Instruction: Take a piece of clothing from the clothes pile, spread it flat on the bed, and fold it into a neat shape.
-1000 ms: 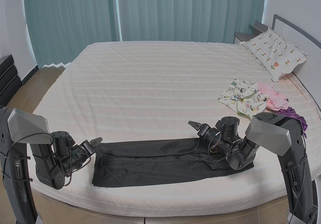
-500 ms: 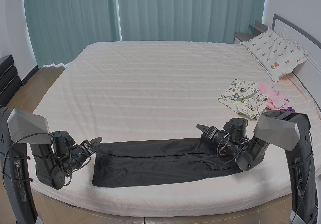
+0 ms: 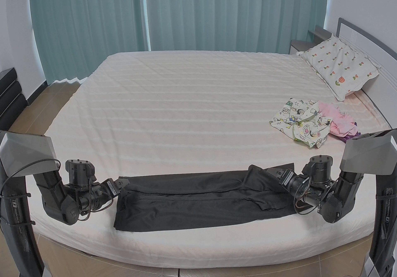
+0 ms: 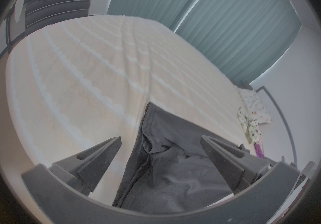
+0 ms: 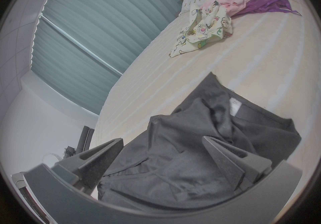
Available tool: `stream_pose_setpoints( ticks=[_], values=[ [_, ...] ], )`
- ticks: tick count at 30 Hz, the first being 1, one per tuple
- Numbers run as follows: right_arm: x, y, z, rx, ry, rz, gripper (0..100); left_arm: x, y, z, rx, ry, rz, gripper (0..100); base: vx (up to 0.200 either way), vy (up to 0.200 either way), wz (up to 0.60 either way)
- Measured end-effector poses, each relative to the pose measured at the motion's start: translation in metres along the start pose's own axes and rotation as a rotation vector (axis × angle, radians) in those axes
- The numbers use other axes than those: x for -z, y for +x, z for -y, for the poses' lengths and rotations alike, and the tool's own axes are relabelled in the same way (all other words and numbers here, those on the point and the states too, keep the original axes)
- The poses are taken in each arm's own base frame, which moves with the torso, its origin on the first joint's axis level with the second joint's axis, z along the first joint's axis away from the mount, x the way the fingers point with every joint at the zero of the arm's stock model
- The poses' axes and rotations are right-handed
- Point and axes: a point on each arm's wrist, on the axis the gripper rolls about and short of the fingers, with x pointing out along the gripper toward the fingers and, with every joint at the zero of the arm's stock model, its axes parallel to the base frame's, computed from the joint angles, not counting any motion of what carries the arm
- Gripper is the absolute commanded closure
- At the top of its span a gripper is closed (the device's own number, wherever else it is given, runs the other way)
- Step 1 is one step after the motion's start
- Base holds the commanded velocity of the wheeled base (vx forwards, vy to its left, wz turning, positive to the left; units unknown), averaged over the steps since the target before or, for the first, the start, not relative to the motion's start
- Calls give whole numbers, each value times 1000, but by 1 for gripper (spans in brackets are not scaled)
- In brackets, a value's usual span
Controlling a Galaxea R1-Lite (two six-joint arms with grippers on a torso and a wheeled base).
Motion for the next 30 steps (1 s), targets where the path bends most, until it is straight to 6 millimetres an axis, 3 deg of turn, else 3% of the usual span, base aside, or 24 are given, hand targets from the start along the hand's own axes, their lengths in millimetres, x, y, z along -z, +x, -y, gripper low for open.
stream_pose_setpoints(
  ticks=[9,17,30],
  values=[
    [7,-28,24,26,49,29,0,-8,6,14,28,172,-69,0,0,0,0],
    [14,-32,34,61,62,-2,0,0,21,15,37,307,-94,0,0,0,0],
    [20,-35,35,64,61,-16,0,6,42,8,-2,341,-103,0,0,0,0]
  ],
)
